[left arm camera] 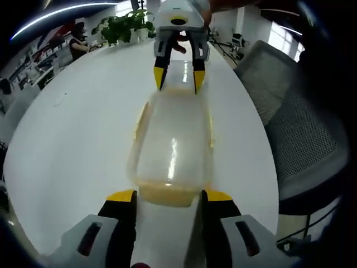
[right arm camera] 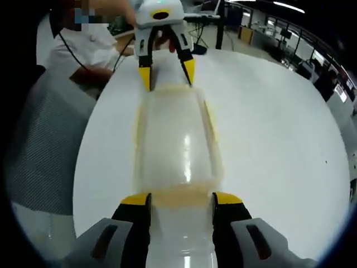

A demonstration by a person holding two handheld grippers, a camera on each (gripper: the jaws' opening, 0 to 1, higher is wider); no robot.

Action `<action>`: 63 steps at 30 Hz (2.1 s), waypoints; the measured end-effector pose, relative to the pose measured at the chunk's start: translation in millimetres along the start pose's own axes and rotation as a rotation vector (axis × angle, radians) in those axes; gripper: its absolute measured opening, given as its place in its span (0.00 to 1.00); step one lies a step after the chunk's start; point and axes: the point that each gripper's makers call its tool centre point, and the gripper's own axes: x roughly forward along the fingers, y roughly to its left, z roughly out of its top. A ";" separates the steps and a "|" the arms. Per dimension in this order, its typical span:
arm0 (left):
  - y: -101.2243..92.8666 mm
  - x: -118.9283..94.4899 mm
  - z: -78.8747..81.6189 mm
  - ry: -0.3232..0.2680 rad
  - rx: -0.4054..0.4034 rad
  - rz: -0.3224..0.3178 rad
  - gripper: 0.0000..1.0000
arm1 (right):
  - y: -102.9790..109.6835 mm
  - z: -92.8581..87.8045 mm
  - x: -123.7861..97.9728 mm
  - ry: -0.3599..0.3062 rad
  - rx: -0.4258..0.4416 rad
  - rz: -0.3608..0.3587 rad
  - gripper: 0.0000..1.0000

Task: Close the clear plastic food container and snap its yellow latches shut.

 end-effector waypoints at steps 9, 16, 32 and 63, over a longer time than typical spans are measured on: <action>0.7 6.6 -4.9 0.068 0.057 -0.010 0.43 | -6.7 0.7 3.1 0.045 -0.024 0.000 0.40; 0.5 11.1 -1.3 0.086 0.055 -0.034 0.43 | -8.7 -1.7 4.7 0.087 -0.043 -0.002 0.40; 2.0 11.2 0.2 0.133 0.047 -0.037 0.39 | -9.6 -4.4 7.8 0.206 -0.057 -0.004 0.40; 3.0 12.6 1.3 0.156 0.047 -0.034 0.39 | -11.3 -7.8 6.3 0.260 -0.088 0.001 0.40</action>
